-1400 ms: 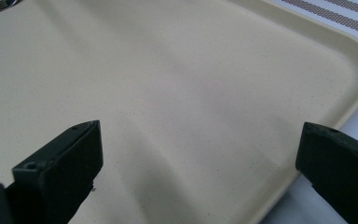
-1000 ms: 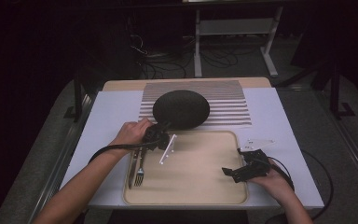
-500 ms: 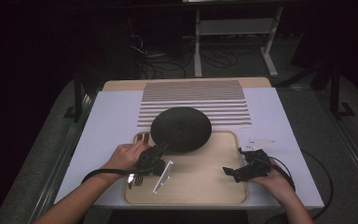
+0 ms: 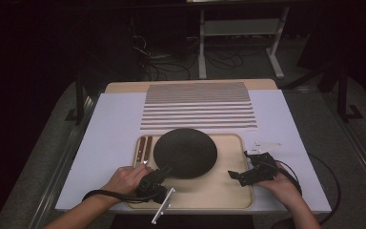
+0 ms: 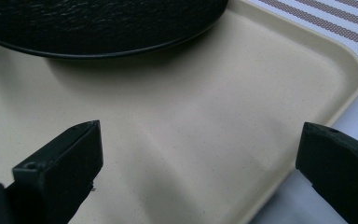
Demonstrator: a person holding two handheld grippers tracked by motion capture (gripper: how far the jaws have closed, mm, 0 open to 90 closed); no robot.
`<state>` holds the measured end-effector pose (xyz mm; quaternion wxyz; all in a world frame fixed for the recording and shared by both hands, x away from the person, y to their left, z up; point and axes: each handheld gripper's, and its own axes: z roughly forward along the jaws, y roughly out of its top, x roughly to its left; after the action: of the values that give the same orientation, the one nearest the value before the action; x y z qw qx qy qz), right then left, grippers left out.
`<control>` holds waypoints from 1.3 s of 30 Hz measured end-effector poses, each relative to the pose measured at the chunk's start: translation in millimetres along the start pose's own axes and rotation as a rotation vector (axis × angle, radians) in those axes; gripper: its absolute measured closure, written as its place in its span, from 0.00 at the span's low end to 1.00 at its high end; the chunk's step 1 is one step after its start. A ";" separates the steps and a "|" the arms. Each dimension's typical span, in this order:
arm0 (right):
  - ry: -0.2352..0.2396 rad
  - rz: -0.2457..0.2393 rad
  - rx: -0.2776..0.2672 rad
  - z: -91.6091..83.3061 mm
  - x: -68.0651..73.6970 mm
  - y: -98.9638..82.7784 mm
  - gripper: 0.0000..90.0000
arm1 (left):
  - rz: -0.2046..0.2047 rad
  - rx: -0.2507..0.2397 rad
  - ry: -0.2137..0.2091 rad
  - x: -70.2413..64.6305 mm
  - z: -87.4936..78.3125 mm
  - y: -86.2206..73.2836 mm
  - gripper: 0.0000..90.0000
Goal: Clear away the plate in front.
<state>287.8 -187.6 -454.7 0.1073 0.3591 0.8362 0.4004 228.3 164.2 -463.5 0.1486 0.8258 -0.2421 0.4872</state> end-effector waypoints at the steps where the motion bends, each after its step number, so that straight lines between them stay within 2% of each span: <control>1: 0.000 -0.001 -0.001 0.1 0.0 0.0 0.00 | 0.000 0.000 0.000 0.0 0.0 0.0 0.96; 3: 0.001 -0.002 -0.001 0.2 0.1 -0.1 0.00 | 0.002 -0.005 -0.015 -5.4 -2.1 5.5 0.97; 5: 0.001 -0.005 0.000 0.4 0.1 0.0 0.00 | 0.006 -0.006 -0.003 -9.7 -1.7 8.5 0.97; 7: 0.002 -0.007 0.000 0.5 0.5 0.0 0.00 | -0.007 -0.010 -0.005 -9.8 -1.4 9.4 0.97; 8: 0.002 -0.007 0.000 0.4 0.7 0.0 0.00 | -0.031 -0.017 -0.012 -9.1 -1.2 10.3 0.96; 9: 0.001 -0.007 0.000 0.3 0.8 0.0 0.00 | -0.039 -0.018 -0.014 -9.8 -0.5 10.8 0.96; 11: 0.001 -0.006 0.001 0.2 0.8 -0.1 0.00 | -0.040 -0.017 -0.025 -11.0 0.0 11.2 0.94; 13: 0.003 -0.006 0.000 0.1 0.7 0.0 0.00 | -0.054 -0.009 -0.070 -15.9 4.1 10.7 0.90; 15: 0.004 -0.009 0.002 0.6 0.9 -0.1 0.00 | -0.049 -0.006 -0.066 -17.9 4.7 10.2 0.89; 16: 0.004 -0.011 0.003 0.6 1.1 0.0 0.00 | -0.071 -0.006 -0.073 -16.1 4.7 9.9 0.88; 17: 0.004 -0.011 0.003 0.6 1.1 0.0 0.00 | -0.071 -0.006 -0.073 -16.1 4.7 9.9 0.84; 22: 0.003 -0.010 0.001 0.6 0.7 -0.2 0.00 | -0.124 -0.014 -0.053 -11.6 2.6 2.8 0.68; 27: 0.003 -0.012 0.002 0.7 1.0 -0.3 0.00 | -0.135 -0.006 -0.021 -10.4 -4.5 -6.5 0.58; 29: 0.003 -0.011 0.002 0.5 1.0 -0.3 0.00 | -0.169 -0.008 -0.015 -9.2 -7.8 -11.2 0.53; 34: 0.003 -0.010 0.003 0.4 1.2 -0.3 0.00 | -0.192 0.005 -0.001 -8.9 -16.0 -19.4 0.48; 39: 0.004 -0.013 0.006 1.3 1.4 -0.2 0.00 | -0.224 0.039 0.039 -8.0 -25.2 -33.8 0.43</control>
<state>287.3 -185.9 -455.6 0.1069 0.3529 0.8401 0.3978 225.0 206.7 -458.6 0.1907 0.8408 -0.1361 0.4881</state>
